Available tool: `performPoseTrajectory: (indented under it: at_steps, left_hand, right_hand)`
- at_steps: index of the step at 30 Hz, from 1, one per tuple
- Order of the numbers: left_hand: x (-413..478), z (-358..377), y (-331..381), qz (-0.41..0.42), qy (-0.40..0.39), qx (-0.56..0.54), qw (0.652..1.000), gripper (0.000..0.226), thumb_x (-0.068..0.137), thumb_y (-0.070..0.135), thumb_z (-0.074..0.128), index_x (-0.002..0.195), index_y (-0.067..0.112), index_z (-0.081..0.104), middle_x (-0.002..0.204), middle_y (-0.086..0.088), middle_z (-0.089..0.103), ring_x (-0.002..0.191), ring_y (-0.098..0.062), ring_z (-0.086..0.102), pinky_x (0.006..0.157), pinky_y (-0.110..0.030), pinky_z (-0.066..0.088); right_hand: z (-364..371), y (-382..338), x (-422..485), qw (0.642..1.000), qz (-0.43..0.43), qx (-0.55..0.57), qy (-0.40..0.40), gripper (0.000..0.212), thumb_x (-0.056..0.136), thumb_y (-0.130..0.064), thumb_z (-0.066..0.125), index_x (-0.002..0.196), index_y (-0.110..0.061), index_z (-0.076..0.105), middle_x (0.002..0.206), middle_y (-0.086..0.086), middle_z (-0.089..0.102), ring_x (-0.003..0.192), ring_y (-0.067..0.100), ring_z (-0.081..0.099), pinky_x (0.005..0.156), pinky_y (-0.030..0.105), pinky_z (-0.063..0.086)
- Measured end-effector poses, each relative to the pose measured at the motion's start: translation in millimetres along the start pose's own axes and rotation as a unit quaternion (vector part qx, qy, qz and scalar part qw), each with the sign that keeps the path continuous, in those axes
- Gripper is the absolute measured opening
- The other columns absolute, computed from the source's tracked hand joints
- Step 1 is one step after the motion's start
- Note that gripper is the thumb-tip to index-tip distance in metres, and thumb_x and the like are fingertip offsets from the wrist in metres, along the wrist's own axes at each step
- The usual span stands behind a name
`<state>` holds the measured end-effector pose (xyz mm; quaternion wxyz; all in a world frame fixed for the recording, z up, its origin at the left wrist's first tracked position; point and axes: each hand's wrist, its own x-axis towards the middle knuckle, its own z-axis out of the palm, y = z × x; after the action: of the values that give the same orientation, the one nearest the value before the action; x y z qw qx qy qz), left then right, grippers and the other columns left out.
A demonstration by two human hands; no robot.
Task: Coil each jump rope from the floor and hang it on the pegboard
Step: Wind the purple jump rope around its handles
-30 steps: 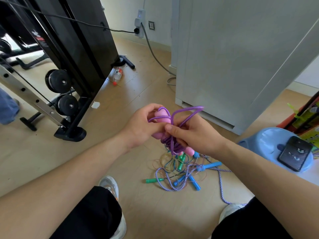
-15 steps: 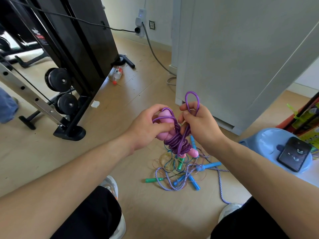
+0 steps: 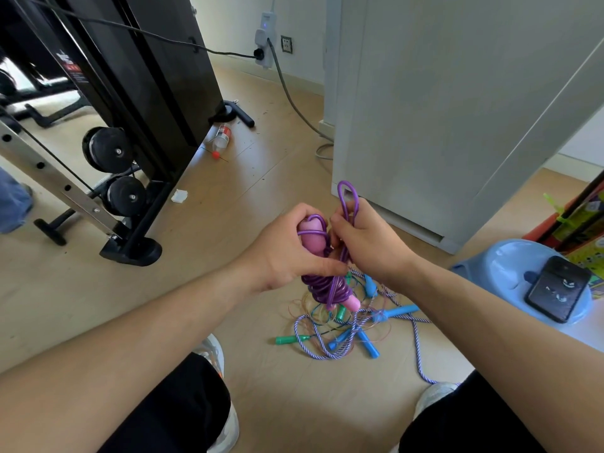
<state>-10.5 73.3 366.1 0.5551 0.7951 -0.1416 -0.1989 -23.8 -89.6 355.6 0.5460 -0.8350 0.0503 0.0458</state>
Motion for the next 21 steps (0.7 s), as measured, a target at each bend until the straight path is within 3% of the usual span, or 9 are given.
performPoseTrajectory:
  at_steps: [4,7,10,13,15,17,19,21]
  left_hand:
    - [-1.1,8.0,-1.3,-0.007,-0.012,0.043,0.999,0.078,0.036,0.042,0.097,0.104,0.030,0.059,0.095,-0.001,0.073,0.089,-0.026,0.072,0.084,-0.050,0.059]
    - [-1.6,15.4,-1.8,-0.010,-0.016,0.058,0.998,0.080,0.035,0.046,0.094,0.106,0.034,0.059,0.094,0.006,0.073,0.088,-0.020,0.072,0.084,-0.048,0.059]
    - [-0.4,19.9,-4.7,-0.016,-0.016,0.046,0.999,0.075,0.041,0.040,0.090,0.110,0.033,0.060,0.097,0.004,0.073,0.092,-0.022,0.072,0.085,-0.050,0.058]
    - [0.3,22.1,-2.9,-0.022,-0.016,0.015,1.000,0.074,0.047,0.032,0.089,0.115,0.027,0.060,0.098,-0.001,0.074,0.090,-0.025,0.073,0.084,-0.051,0.059]
    - [1.0,22.3,-1.9,-0.021,-0.008,0.000,1.000,0.061,0.054,0.020,0.090,0.108,0.024,0.061,0.082,0.005,0.072,0.071,-0.016,0.068,0.070,-0.041,0.059]
    - [1.2,22.8,-0.1,-0.021,0.000,-0.022,1.000,0.051,0.061,0.007,0.090,0.098,0.020,0.059,0.064,0.011,0.063,0.055,-0.008,0.057,0.057,-0.027,0.048]
    - [1.7,23.3,0.8,-0.022,0.005,-0.042,0.999,0.048,0.065,0.000,0.088,0.097,0.018,0.057,0.062,0.013,0.062,0.053,-0.006,0.055,0.055,-0.020,0.045]
    - [2.4,22.9,1.6,-0.019,0.022,-0.053,0.998,0.051,0.062,0.005,0.090,0.099,0.017,0.057,0.071,0.009,0.065,0.060,-0.008,0.058,0.060,-0.024,0.048]
  right_hand:
    - [1.4,-3.8,-3.0,0.997,-0.007,-0.069,0.040,0.026,0.100,-0.030,0.046,0.093,-0.005,0.047,0.076,0.003,0.056,0.067,0.020,0.053,0.064,0.037,0.043]
    - [0.5,-8.3,-6.2,0.994,-0.010,-0.082,0.065,0.030,0.102,-0.037,0.046,0.098,-0.007,0.046,0.080,0.002,0.056,0.068,0.017,0.052,0.059,0.033,0.038]
    - [1.0,-13.1,-8.6,0.994,-0.027,-0.083,0.067,0.038,0.101,-0.046,0.046,0.096,-0.009,0.045,0.078,0.000,0.056,0.067,0.013,0.051,0.056,0.027,0.037]
    - [-0.2,-14.6,-8.7,0.992,-0.067,-0.086,0.071,0.042,0.098,-0.055,0.042,0.091,-0.014,0.043,0.073,-0.005,0.053,0.063,0.010,0.048,0.056,0.030,0.034]
    - [-0.9,-15.6,-9.6,0.989,-0.108,-0.067,0.081,0.048,0.094,-0.064,0.029,0.091,-0.019,0.046,0.072,-0.010,0.055,0.065,0.006,0.051,0.061,0.030,0.036]
    - [-0.7,-16.8,-9.9,0.985,-0.137,-0.035,0.104,0.050,0.092,-0.063,0.022,0.087,-0.021,0.049,0.076,-0.013,0.058,0.071,0.004,0.056,0.065,0.028,0.041]
    - [-0.6,-16.8,-7.1,0.981,-0.145,-0.015,0.131,0.048,0.099,-0.056,0.022,0.081,-0.021,0.049,0.080,-0.009,0.061,0.081,0.013,0.060,0.074,0.035,0.048]
    - [-1.6,-16.3,-4.1,0.981,-0.137,0.002,0.138,0.046,0.104,-0.050,0.029,0.079,-0.016,0.047,0.073,-0.001,0.058,0.080,0.024,0.060,0.075,0.045,0.049]
